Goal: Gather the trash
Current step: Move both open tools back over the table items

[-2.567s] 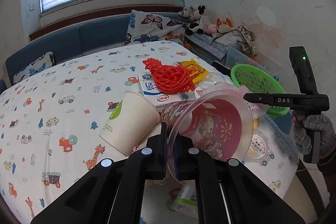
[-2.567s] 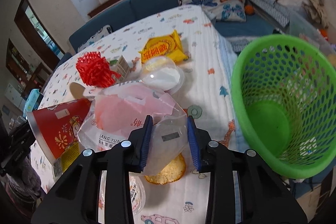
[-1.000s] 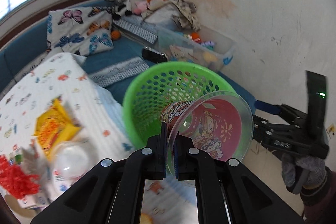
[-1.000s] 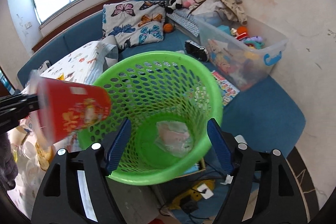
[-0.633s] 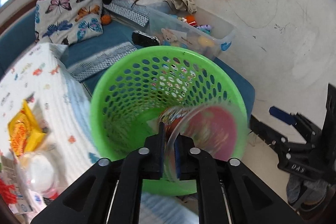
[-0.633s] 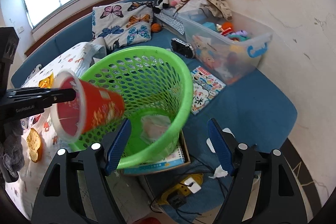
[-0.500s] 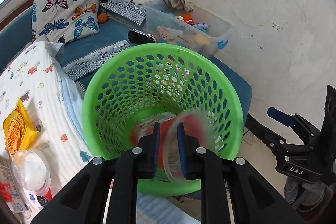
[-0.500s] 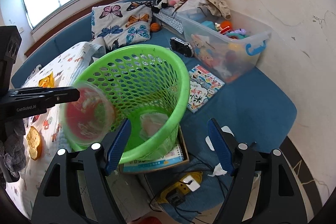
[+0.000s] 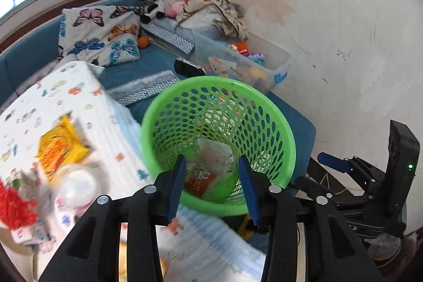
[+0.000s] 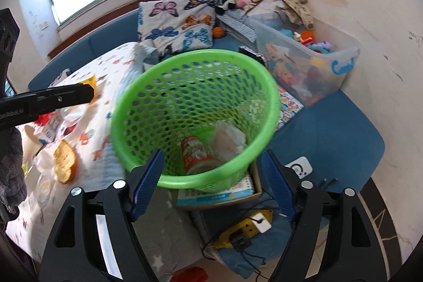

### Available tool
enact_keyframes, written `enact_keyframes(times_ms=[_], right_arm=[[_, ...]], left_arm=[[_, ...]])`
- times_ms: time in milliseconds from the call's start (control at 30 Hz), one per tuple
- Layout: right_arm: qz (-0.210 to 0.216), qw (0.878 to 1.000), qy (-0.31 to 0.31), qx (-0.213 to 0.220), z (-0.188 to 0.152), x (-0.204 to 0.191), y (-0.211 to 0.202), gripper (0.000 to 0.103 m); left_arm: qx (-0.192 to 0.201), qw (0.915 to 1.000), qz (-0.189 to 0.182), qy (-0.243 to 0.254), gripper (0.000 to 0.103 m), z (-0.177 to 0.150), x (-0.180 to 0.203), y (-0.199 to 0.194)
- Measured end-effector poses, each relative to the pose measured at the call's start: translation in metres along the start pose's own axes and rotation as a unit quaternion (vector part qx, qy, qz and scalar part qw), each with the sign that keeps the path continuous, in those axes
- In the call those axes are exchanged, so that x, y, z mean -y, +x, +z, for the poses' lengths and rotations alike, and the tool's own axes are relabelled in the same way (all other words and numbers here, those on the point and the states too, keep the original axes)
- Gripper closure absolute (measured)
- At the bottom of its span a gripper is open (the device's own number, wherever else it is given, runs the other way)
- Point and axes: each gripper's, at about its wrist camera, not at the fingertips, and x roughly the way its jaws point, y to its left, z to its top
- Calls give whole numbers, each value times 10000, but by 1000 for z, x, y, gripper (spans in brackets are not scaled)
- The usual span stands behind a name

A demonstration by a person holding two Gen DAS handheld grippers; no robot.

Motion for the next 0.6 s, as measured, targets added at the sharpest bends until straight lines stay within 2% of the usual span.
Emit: enact_keyframes(times_ms=[500, 600], right_arm=[[462, 9967, -669, 57, -5, -79, -11, 18], [580, 9953, -776, 54, -8, -94, -13, 16]], left_arm=[[572, 9952, 723, -342, 58, -54, -39, -87], [658, 9930, 889, -414, 53, -65, -46, -100]])
